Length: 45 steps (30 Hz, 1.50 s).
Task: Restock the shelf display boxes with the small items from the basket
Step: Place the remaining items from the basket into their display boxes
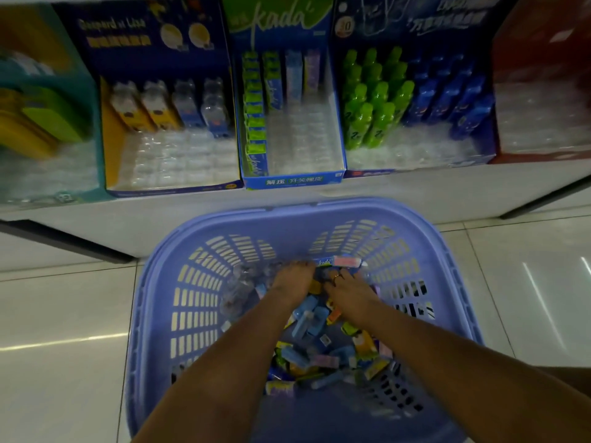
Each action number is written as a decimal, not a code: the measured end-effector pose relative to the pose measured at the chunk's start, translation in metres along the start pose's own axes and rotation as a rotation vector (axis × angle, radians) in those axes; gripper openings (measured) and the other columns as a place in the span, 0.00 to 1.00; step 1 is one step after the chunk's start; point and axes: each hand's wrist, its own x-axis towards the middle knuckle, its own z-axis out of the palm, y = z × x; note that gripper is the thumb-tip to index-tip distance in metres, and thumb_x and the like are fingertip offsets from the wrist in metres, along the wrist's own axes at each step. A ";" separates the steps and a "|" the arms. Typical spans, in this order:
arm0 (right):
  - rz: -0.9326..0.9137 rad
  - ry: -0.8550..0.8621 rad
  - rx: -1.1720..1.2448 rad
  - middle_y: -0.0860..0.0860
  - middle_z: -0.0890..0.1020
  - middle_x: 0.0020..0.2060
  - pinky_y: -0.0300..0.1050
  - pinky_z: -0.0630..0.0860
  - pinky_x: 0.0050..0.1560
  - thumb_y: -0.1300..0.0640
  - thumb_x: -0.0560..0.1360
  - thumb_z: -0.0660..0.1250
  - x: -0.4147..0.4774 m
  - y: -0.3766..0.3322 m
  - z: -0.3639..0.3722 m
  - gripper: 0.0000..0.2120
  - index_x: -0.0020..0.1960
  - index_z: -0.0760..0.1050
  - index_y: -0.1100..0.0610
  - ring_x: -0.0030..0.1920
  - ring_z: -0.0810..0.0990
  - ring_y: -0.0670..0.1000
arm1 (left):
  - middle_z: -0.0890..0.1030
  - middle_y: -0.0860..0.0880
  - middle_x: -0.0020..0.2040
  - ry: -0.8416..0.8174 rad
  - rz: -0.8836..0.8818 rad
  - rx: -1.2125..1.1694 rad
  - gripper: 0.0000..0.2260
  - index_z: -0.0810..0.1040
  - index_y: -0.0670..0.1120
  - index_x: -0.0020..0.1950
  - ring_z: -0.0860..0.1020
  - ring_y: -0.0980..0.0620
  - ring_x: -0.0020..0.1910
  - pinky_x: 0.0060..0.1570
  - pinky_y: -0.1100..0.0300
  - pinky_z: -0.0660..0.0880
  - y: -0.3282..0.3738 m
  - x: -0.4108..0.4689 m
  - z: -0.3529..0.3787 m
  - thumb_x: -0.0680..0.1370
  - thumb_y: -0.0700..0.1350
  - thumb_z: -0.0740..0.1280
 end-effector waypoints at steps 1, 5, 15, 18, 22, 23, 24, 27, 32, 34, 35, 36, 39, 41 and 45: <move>-0.006 0.000 -0.017 0.60 0.62 0.71 0.57 0.62 0.65 0.61 0.80 0.57 -0.001 -0.001 -0.001 0.18 0.69 0.63 0.60 0.71 0.60 0.61 | 0.73 0.38 0.66 -0.013 -0.007 0.023 0.17 0.66 0.39 0.69 0.72 0.40 0.64 0.60 0.49 0.72 0.002 0.000 -0.001 0.79 0.38 0.59; -0.068 -0.020 -0.077 0.59 0.69 0.68 0.56 0.62 0.65 0.58 0.80 0.58 -0.003 -0.001 0.000 0.19 0.70 0.63 0.59 0.69 0.61 0.60 | 0.72 0.38 0.67 -0.045 -0.028 -0.041 0.17 0.69 0.40 0.69 0.73 0.40 0.65 0.63 0.49 0.71 0.006 -0.006 -0.007 0.80 0.39 0.61; -0.005 -0.241 0.903 0.52 0.73 0.38 0.42 0.68 0.38 0.50 0.77 0.66 -0.031 0.011 -0.066 0.14 0.50 0.72 0.62 0.37 0.72 0.51 | 0.78 0.38 0.47 0.036 -0.304 -0.842 0.09 0.76 0.38 0.51 0.80 0.40 0.49 0.51 0.46 0.77 0.001 -0.054 -0.049 0.79 0.44 0.63; -0.024 -0.152 1.213 0.51 0.77 0.40 0.41 0.74 0.37 0.51 0.76 0.68 -0.048 0.013 -0.097 0.14 0.54 0.72 0.59 0.33 0.77 0.46 | 0.77 0.42 0.43 0.088 -0.319 -1.298 0.05 0.73 0.42 0.48 0.79 0.48 0.38 0.43 0.49 0.80 0.009 -0.075 -0.069 0.80 0.43 0.62; -0.062 0.092 1.223 0.55 0.76 0.37 0.48 0.71 0.37 0.49 0.74 0.69 -0.067 0.000 -0.136 0.14 0.48 0.71 0.59 0.31 0.74 0.49 | 0.81 0.42 0.47 0.269 -0.174 -1.617 0.15 0.75 0.41 0.52 0.83 0.49 0.40 0.36 0.55 0.81 0.014 -0.110 -0.094 0.80 0.53 0.63; -0.058 0.148 1.185 0.54 0.74 0.35 0.49 0.70 0.37 0.48 0.73 0.70 -0.071 -0.006 -0.146 0.14 0.45 0.70 0.58 0.32 0.73 0.49 | 0.82 0.41 0.48 0.306 -0.125 -1.599 0.17 0.75 0.39 0.54 0.83 0.49 0.41 0.37 0.56 0.81 0.014 -0.119 -0.101 0.78 0.54 0.64; -0.050 0.195 1.139 0.53 0.73 0.34 0.49 0.69 0.37 0.47 0.72 0.71 -0.075 -0.013 -0.156 0.16 0.43 0.68 0.56 0.32 0.72 0.50 | 0.81 0.40 0.49 0.339 -0.091 -1.563 0.19 0.74 0.38 0.55 0.83 0.49 0.43 0.38 0.57 0.81 0.013 -0.128 -0.107 0.77 0.54 0.66; -0.059 0.323 1.021 0.49 0.72 0.33 0.43 0.67 0.37 0.45 0.70 0.72 -0.088 -0.031 -0.184 0.17 0.41 0.67 0.55 0.34 0.70 0.47 | 0.81 0.37 0.50 0.454 -0.056 -1.532 0.16 0.76 0.39 0.52 0.81 0.45 0.45 0.41 0.54 0.82 0.008 -0.152 -0.127 0.75 0.51 0.70; -0.244 0.337 1.469 0.47 0.70 0.28 0.38 0.63 0.30 0.49 0.79 0.60 -0.100 -0.056 -0.213 0.12 0.43 0.68 0.57 0.28 0.63 0.46 | 0.81 0.37 0.44 0.660 -0.006 -1.637 0.14 0.78 0.38 0.48 0.82 0.44 0.43 0.38 0.59 0.80 -0.007 -0.184 -0.154 0.77 0.49 0.67; -0.289 0.375 1.572 0.51 0.73 0.32 0.39 0.65 0.31 0.51 0.80 0.58 -0.100 -0.063 -0.221 0.10 0.52 0.73 0.56 0.29 0.65 0.48 | 0.81 0.39 0.41 0.764 -0.044 -1.679 0.13 0.77 0.40 0.44 0.81 0.45 0.41 0.37 0.59 0.80 -0.014 -0.192 -0.161 0.77 0.50 0.68; -0.311 0.393 1.608 0.52 0.76 0.34 0.39 0.67 0.31 0.51 0.81 0.57 -0.099 -0.065 -0.225 0.11 0.59 0.73 0.53 0.29 0.66 0.48 | 0.80 0.41 0.39 0.819 -0.083 -1.706 0.12 0.76 0.41 0.42 0.81 0.46 0.40 0.37 0.58 0.80 -0.019 -0.196 -0.164 0.77 0.50 0.68; -0.325 0.404 1.632 0.53 0.77 0.35 0.38 0.66 0.30 0.52 0.81 0.57 -0.097 -0.067 -0.230 0.13 0.63 0.73 0.50 0.28 0.66 0.47 | 0.80 0.44 0.38 0.873 -0.119 -1.735 0.12 0.76 0.42 0.41 0.80 0.48 0.39 0.37 0.58 0.80 -0.024 -0.199 -0.167 0.76 0.51 0.68; -0.248 0.537 1.575 0.51 0.74 0.30 0.35 0.60 0.24 0.53 0.81 0.57 -0.085 -0.077 -0.248 0.10 0.54 0.77 0.50 0.25 0.63 0.45 | 0.79 0.48 0.32 1.023 -0.159 -1.792 0.12 0.77 0.42 0.39 0.79 0.51 0.35 0.34 0.60 0.78 -0.041 -0.207 -0.172 0.76 0.50 0.69; -0.148 0.637 1.474 0.50 0.72 0.28 0.34 0.60 0.22 0.54 0.80 0.58 -0.074 -0.087 -0.262 0.11 0.43 0.77 0.50 0.24 0.65 0.45 | 0.79 0.47 0.31 1.096 -0.159 -1.781 0.15 0.78 0.39 0.39 0.80 0.51 0.34 0.33 0.62 0.78 -0.051 -0.210 -0.173 0.76 0.50 0.69; -0.136 0.644 1.229 0.49 0.74 0.28 0.32 0.63 0.23 0.54 0.80 0.58 -0.045 -0.104 -0.301 0.09 0.43 0.74 0.50 0.23 0.68 0.41 | 0.80 0.46 0.33 1.197 -0.214 -1.817 0.15 0.77 0.40 0.41 0.81 0.53 0.33 0.30 0.65 0.77 -0.064 -0.212 -0.171 0.76 0.52 0.69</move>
